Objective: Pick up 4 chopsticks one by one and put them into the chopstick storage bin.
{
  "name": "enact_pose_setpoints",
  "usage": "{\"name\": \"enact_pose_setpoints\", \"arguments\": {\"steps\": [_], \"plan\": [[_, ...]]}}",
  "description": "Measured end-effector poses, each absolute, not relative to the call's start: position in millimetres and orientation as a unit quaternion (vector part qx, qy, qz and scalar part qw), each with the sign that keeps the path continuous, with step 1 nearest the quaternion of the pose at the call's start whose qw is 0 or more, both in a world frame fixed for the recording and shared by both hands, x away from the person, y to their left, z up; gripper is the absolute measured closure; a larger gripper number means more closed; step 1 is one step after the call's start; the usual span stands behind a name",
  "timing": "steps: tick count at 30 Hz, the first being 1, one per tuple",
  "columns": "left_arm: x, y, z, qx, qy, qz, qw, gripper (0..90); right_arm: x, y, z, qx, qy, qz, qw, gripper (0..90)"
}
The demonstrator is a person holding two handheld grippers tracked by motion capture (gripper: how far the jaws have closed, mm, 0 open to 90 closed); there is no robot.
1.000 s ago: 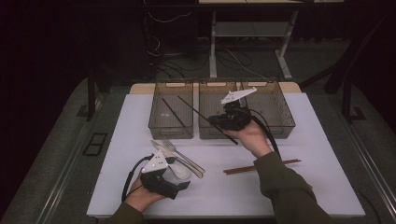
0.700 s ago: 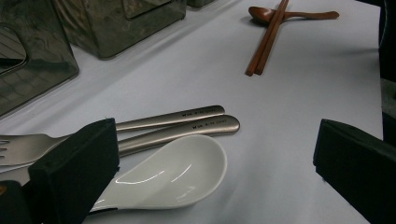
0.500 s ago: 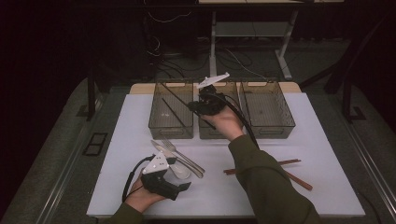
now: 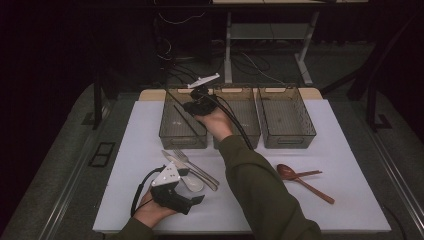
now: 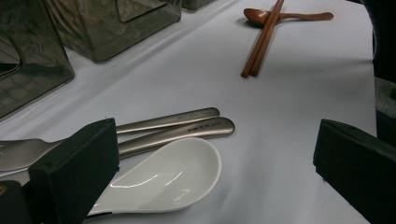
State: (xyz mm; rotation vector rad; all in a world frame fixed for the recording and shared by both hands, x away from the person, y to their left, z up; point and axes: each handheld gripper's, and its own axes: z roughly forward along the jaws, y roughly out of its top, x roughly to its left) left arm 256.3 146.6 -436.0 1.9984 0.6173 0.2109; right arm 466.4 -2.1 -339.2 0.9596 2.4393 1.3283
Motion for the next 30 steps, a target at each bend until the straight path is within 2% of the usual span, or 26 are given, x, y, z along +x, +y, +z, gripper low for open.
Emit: {"name": "enact_pose_setpoints", "arguments": {"steps": [10, 23, 25, 30], "plan": [[255, 147, -435, 0.826, 0.251, 0.086, 0.497, 0.0, 473, 19, -358, 0.321, 0.833, 0.438, 0.108, 85.0], [255, 145, -435, 0.828, 0.248, 0.085, 0.495, 0.0, 474, 13, -377, 0.336, 0.842, 0.411, 0.09, 84.9], [255, 145, -435, 0.829, 0.247, 0.085, 0.495, 0.0, 474, 12, -378, 0.331, 0.848, 0.406, 0.086, 84.1], [254, 144, -435, 0.829, 0.248, 0.085, 0.495, 0.0, 472, 8, -374, 0.33, 0.847, 0.407, 0.088, 72.5]]}}
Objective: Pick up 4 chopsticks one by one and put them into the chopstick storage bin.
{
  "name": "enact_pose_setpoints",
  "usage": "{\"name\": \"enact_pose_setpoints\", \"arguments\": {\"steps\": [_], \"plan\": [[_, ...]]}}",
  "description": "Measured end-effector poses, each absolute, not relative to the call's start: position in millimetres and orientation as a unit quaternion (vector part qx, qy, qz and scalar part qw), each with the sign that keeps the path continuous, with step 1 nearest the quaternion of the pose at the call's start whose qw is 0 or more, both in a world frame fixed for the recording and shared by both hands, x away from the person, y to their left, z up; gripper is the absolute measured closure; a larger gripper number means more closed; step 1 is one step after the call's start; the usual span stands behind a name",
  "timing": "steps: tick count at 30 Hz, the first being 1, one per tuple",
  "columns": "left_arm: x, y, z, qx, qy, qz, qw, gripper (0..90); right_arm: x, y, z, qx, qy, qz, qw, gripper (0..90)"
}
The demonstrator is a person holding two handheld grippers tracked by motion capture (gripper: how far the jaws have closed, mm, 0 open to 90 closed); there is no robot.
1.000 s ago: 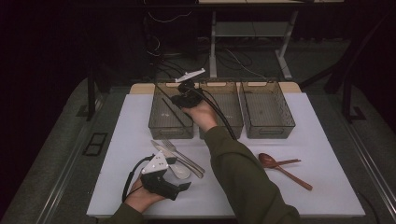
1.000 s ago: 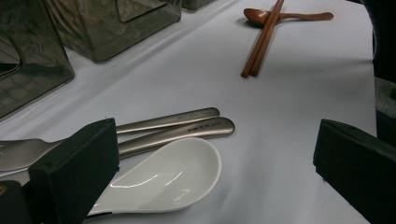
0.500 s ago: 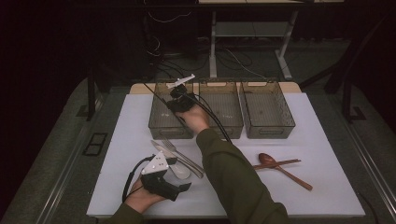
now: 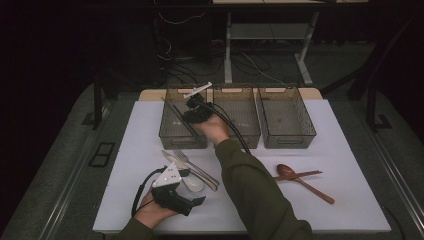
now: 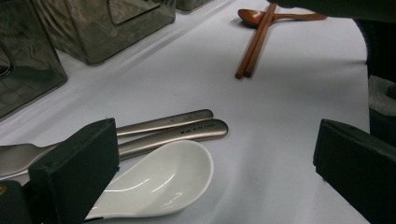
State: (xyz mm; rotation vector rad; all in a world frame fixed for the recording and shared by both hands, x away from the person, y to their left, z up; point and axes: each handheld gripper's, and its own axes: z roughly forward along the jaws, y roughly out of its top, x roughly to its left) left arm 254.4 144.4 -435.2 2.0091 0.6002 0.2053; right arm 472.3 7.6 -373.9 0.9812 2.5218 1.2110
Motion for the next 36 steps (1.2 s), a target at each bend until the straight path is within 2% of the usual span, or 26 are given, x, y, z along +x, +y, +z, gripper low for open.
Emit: {"name": "enact_pose_setpoints", "arguments": {"steps": [8, 16, 27, 36], "plan": [[255, 144, -435, 0.83, 0.244, 0.087, 0.493, 0.0, 468, -15, -365, 0.329, 0.84, 0.425, 0.075, 63.6], [254, 145, -435, 0.829, 0.248, 0.084, 0.494, 0.0, 455, -47, -357, 0.316, 0.84, 0.435, 0.068, 58.7], [256, 145, -436, 0.83, 0.252, 0.086, 0.491, 0.0, 423, -96, -348, 0.286, 0.844, 0.449, 0.066, 55.8], [257, 144, -438, 0.83, 0.254, 0.085, 0.489, 0.0, 394, -140, -354, 0.275, 0.847, 0.449, 0.068, 55.1]]}}
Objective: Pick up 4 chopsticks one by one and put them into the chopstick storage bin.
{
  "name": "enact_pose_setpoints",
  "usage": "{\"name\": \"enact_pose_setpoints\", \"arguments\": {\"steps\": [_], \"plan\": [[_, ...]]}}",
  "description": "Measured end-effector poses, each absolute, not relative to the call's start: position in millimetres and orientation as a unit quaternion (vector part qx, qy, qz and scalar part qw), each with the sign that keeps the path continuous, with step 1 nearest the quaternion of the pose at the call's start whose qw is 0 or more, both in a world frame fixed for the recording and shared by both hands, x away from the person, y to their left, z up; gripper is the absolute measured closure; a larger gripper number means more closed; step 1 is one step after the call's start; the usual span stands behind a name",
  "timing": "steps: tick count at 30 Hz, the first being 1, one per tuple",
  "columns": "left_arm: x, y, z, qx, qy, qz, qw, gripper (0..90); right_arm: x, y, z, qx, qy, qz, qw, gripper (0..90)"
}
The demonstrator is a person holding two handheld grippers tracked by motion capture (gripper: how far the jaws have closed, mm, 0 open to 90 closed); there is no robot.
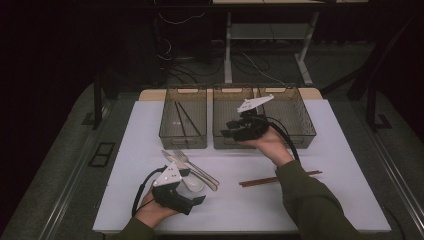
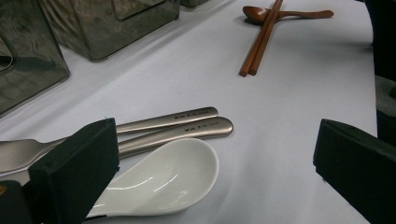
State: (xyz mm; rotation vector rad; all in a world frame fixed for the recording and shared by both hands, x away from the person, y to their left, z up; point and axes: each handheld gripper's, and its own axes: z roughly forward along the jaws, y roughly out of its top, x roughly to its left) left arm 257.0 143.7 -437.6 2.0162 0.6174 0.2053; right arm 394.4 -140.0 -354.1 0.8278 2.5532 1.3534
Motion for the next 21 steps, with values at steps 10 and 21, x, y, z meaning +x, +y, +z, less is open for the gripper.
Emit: {"name": "enact_pose_setpoints", "arguments": {"steps": [10, 21], "plan": [[258, 143, -439, 0.83, 0.254, 0.084, 0.489, 0.0, 361, -181, -361, 0.266, 0.854, 0.44, 0.081, 55.7], [257, 145, -437, 0.83, 0.255, 0.091, 0.487, 0.0, 328, -219, -369, 0.26, 0.871, 0.41, 0.082, 61.2]]}}
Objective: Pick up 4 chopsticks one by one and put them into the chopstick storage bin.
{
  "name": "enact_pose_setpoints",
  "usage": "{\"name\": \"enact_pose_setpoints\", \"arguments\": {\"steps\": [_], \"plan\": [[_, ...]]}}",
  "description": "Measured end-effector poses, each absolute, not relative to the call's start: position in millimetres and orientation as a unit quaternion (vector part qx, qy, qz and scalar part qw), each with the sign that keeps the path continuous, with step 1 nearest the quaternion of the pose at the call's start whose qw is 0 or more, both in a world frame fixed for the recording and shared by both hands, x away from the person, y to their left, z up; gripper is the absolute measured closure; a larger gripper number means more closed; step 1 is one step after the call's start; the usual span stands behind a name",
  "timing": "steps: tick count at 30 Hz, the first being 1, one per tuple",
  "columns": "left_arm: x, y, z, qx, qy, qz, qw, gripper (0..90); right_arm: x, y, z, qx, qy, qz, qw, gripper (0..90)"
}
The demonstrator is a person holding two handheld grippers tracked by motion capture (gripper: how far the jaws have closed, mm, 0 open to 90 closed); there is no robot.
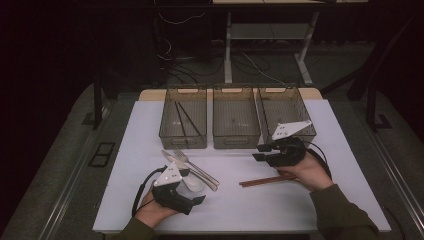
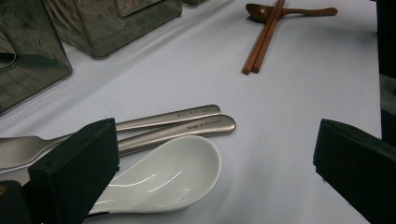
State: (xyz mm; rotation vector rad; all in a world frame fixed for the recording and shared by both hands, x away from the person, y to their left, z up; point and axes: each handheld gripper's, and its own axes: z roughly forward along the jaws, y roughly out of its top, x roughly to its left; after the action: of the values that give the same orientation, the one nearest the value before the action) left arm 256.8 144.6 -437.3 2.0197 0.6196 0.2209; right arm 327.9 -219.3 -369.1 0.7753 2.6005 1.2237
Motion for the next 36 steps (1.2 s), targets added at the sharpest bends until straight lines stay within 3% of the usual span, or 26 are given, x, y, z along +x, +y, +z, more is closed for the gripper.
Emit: {"name": "enact_pose_setpoints", "arguments": {"steps": [17, 36], "plan": [[256, 144, -437, 0.831, 0.254, 0.089, 0.487, 0.0, 301, -263, -385, 0.23, 0.912, 0.33, 0.075, 59.3], [256, 143, -437, 0.833, 0.252, 0.087, 0.485, 0.0, 313, -280, -415, 0.223, 0.934, 0.272, 0.061, 57.8]]}}
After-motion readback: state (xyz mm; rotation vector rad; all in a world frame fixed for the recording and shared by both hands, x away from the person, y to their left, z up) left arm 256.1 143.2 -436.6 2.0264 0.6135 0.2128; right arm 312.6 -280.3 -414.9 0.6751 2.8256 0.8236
